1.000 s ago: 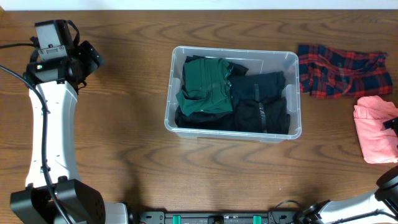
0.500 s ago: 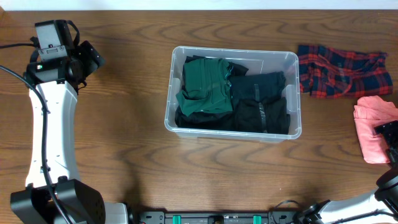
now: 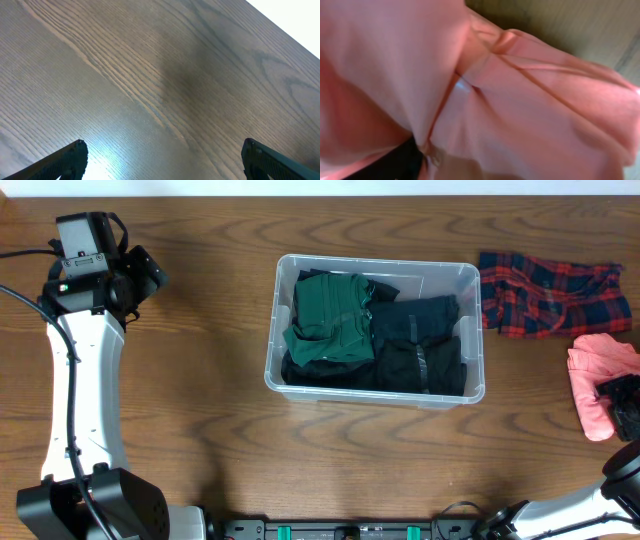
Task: Pack container
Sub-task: 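Lower the right gripper onto the pink shirt and grasp it, then lift the pink shirt and carry it over the container's right half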
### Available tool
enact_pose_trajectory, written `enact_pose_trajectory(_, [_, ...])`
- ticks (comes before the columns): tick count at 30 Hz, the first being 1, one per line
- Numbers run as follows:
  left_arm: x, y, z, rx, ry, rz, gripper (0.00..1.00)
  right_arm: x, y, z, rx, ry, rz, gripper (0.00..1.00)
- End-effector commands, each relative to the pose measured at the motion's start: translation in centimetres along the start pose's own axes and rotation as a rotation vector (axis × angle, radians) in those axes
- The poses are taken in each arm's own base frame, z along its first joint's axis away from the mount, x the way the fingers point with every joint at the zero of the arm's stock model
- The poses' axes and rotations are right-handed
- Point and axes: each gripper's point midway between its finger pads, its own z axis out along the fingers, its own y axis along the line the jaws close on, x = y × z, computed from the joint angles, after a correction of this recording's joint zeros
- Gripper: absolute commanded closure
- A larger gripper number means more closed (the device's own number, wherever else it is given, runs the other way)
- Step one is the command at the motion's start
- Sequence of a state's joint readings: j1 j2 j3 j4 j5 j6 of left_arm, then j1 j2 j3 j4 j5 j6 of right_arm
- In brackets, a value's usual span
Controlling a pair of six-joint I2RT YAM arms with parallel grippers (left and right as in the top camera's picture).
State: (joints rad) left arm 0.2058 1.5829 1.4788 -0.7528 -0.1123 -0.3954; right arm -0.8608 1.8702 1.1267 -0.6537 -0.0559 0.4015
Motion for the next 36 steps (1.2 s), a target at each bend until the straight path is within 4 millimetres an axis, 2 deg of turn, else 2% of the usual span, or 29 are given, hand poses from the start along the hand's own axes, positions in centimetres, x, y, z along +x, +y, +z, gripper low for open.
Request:
enact_pose_trajectory(1, [-0.4, 0.3, -0.1, -0.014, -0.013, -0.003, 0.02, 1.9, -0.2, 1.6, 0.022, 0.072, -0.018, 0.37])
enact_pose_trajectory(3, [-0.4, 0.3, -0.1, -0.014, -0.012, -0.003, 0.02, 2.0, 0.1, 1.6, 0.009, 0.079, -0.019, 0.43])
enact_pose_trajectory(7, [-0.4, 0.3, -0.1, -0.014, -0.012, -0.003, 0.02, 1.8, 1.0, 0.9, -0.030, 0.094, -0.032, 0.61])
enact_pose_trajectory(10, [-0.4, 0.3, -0.1, -0.014, -0.012, -0.003, 0.02, 1.1, 1.4, -0.3, -0.031, 0.093, -0.032, 0.69])
enact_pose_trajectory(14, [-0.4, 0.3, -0.1, -0.014, -0.012, -0.003, 0.02, 0.1, 2.7, -2.5, -0.049, 0.092, -0.070, 0.85])
enact_pose_trajectory(20, [-0.4, 0.3, -0.1, -0.014, -0.012, -0.003, 0.02, -0.6, 5.4, -6.4, -0.089, 0.061, -0.155, 0.91])
enact_pose_trajectory(25, [-0.4, 0.3, -0.1, -0.014, -0.012, -0.003, 0.02, 0.3, 8.9, -10.3, -0.145, 0.026, -0.278, 0.95])
enact_pose_trajectory(30, [-0.4, 0.3, -0.1, -0.014, -0.012, -0.003, 0.02, 2.4, 13.2, -15.5, -0.250, -0.051, -0.446, 0.99])
enact_pose_trajectory(36, [-0.4, 0.3, -0.1, -0.014, -0.012, -0.003, 0.02, 5.7, 16.9, -23.6, -0.394, -0.204, -0.584, 0.99])
